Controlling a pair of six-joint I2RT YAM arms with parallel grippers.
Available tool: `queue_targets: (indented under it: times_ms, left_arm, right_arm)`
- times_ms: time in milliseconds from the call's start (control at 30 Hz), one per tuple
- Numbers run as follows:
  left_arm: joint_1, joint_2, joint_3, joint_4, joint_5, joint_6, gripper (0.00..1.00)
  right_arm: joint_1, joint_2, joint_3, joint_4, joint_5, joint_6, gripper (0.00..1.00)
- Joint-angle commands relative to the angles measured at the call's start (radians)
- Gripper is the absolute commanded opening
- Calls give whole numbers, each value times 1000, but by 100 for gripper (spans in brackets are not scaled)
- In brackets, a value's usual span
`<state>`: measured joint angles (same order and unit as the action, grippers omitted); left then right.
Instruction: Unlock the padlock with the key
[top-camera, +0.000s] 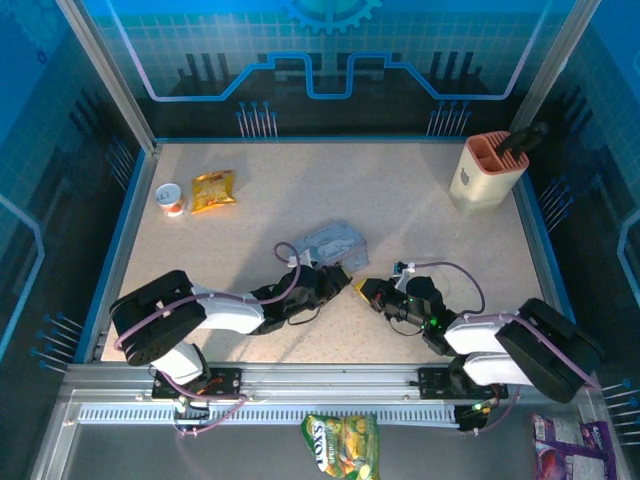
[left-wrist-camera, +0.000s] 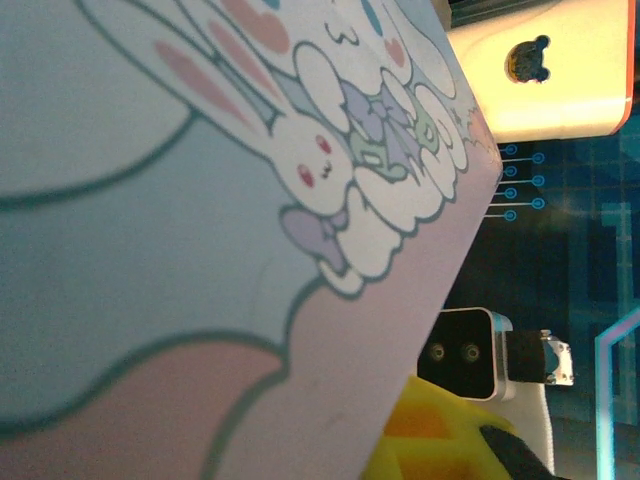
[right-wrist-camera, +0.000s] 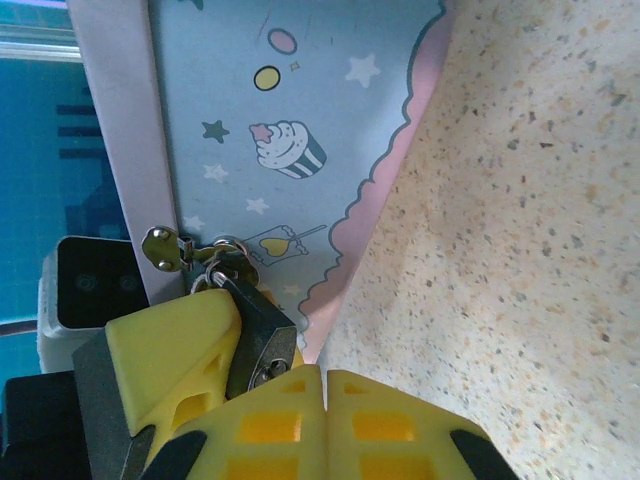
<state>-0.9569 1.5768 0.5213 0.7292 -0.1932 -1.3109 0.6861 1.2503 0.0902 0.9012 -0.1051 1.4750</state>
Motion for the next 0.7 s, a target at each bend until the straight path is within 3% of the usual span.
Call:
queue_targets:
  times_ms: [0, 400, 667]
  left_arm:
    - [-94, -32, 82, 107, 151, -21, 0]
    - [-146, 31, 115, 149, 123, -57, 0]
    - [-124, -31, 52, 96, 33, -39, 0]
  right_arm:
    - [5, -69, 94, -96, -65, -72, 0]
    - [7, -67, 103, 18, -77, -30, 0]
    - [-14, -139, 90, -109, -71, -60, 1]
